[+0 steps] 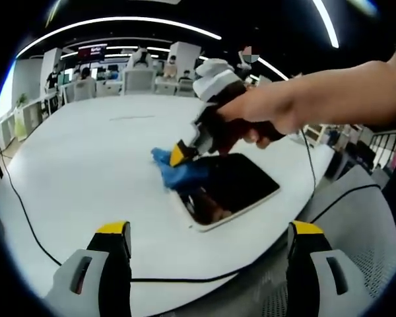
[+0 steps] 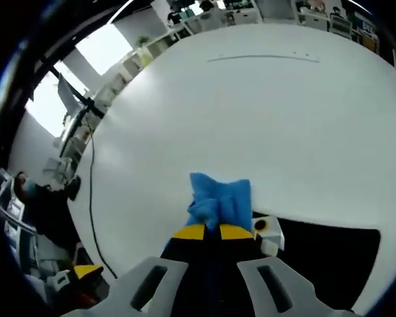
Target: Wipe the mirror surface with the cleaning cloth until all visible marks leave the cleaned area.
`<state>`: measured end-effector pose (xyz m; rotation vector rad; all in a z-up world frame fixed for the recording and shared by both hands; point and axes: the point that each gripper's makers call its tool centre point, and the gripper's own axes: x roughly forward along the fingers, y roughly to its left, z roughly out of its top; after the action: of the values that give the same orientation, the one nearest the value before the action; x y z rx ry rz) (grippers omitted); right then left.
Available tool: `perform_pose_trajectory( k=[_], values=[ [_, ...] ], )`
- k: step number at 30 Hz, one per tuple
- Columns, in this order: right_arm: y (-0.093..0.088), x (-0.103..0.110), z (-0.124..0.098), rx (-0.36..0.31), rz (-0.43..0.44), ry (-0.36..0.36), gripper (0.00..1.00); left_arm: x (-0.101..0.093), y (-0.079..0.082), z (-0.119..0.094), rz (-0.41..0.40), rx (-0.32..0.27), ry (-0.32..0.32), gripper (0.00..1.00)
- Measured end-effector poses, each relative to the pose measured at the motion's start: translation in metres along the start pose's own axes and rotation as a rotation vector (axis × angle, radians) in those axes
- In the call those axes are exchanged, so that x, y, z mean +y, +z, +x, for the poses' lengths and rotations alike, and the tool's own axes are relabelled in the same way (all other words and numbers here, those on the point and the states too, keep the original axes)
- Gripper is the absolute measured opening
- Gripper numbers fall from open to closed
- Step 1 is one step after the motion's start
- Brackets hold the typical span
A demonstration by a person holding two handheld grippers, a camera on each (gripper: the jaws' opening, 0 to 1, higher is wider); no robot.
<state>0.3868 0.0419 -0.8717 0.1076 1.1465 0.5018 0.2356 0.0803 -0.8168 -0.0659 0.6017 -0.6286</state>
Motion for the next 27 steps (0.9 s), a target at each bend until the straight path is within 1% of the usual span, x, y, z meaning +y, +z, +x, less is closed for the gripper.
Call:
perform_pose_trajectory(
  k=[5,7,12,13,16,21,24,27],
  values=[
    [-0.010,0.005,-0.003,0.006,-0.004,0.005,0.00,0.000,0.000,0.000,-0.001,-0.001,-0.002,0.99],
    [-0.012,0.007,-0.003,0.002,-0.023,0.010,0.00,0.000,0.000,0.000,-0.005,-0.002,-0.002,0.99],
    [-0.022,0.013,-0.006,0.019,-0.072,-0.003,0.00,0.001,0.001,-0.001,0.010,-0.003,0.010,0.99],
    [-0.024,0.014,-0.006,0.022,-0.070,-0.005,0.00,0.000,0.002,-0.001,0.013,-0.008,0.008,0.99],
    [-0.027,0.014,-0.006,0.030,-0.055,-0.006,0.00,-0.002,0.000,0.000,0.008,0.004,-0.006,0.99],
    [-0.037,0.019,-0.011,0.041,-0.047,-0.004,0.00,-0.005,0.000,0.001,0.015,0.006,-0.023,0.99],
    [-0.039,0.019,-0.013,0.020,-0.073,0.002,0.00,-0.006,0.000,0.001,0.010,0.003,-0.031,0.99],
    [-0.039,0.020,-0.014,0.017,-0.069,0.009,0.00,-0.005,0.002,0.001,0.006,-0.007,-0.027,0.99]
  ],
)
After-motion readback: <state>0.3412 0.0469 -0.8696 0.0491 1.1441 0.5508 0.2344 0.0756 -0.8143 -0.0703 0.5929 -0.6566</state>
